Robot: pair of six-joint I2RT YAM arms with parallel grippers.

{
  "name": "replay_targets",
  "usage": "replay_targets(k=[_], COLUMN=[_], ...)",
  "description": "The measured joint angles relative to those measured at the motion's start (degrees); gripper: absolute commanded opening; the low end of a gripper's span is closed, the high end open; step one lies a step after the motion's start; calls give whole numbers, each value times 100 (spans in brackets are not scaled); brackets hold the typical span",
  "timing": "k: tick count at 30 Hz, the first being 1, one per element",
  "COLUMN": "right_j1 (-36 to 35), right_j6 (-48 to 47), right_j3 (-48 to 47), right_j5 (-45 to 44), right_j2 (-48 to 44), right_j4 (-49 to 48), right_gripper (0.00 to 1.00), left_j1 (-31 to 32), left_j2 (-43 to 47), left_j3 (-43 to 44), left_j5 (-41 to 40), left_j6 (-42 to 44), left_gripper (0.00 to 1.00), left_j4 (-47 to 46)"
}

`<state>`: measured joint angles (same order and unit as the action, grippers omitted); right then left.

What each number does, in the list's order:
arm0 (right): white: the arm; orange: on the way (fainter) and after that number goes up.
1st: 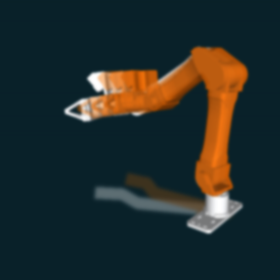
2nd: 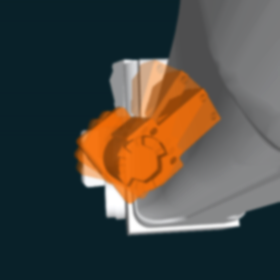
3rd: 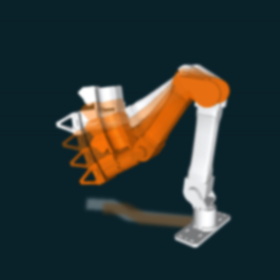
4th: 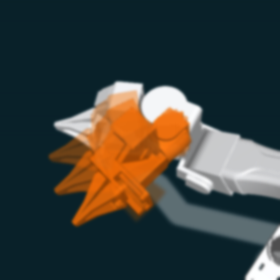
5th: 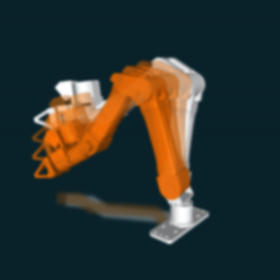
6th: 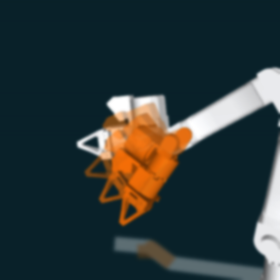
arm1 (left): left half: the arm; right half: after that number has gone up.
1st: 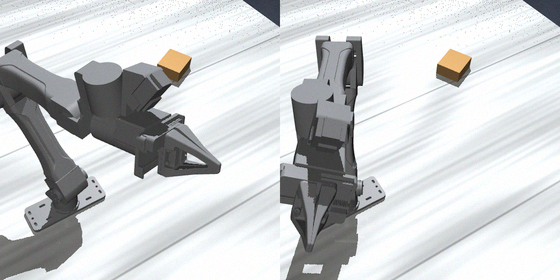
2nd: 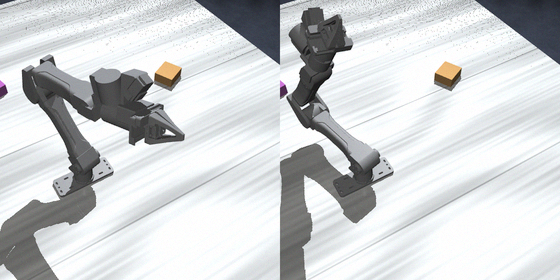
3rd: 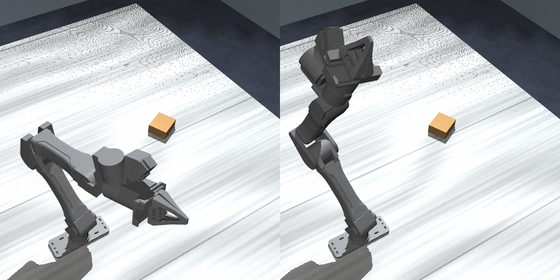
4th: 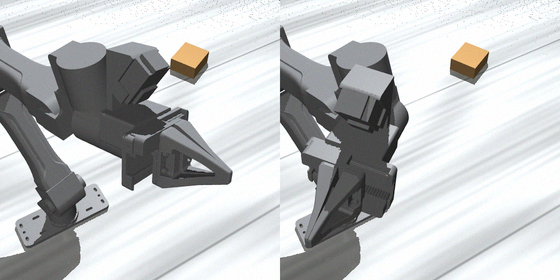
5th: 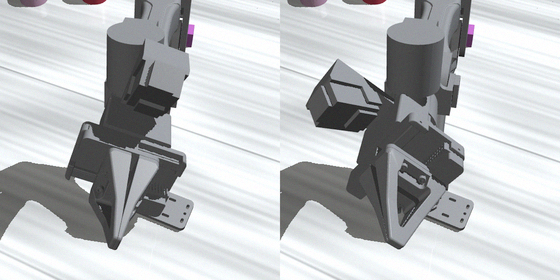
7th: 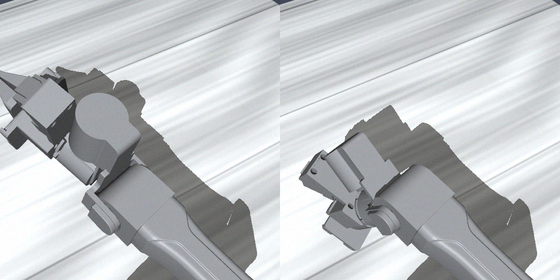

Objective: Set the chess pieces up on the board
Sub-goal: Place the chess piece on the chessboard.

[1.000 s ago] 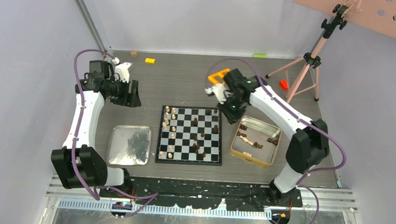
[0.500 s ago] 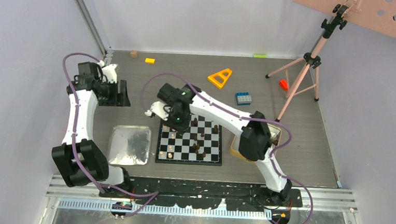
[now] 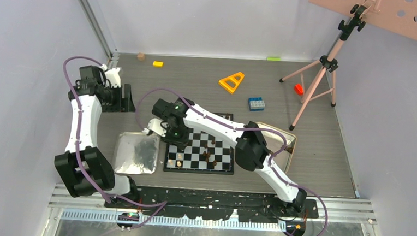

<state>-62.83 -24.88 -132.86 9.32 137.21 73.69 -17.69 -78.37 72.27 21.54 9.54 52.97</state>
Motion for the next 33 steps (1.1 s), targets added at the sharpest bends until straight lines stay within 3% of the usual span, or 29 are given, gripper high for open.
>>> replay_targets(k=[33], right_j1=[-90], right_j6=[-48], right_j3=[-601], right_j5=[-81], right_j2=[717], right_j4=[146], right_gripper=[8], left_j1=[-87], left_j2=[-2], left_j3=[0], left_j5=[101], left_j6=[7], left_gripper=[69], left_j4=[0])
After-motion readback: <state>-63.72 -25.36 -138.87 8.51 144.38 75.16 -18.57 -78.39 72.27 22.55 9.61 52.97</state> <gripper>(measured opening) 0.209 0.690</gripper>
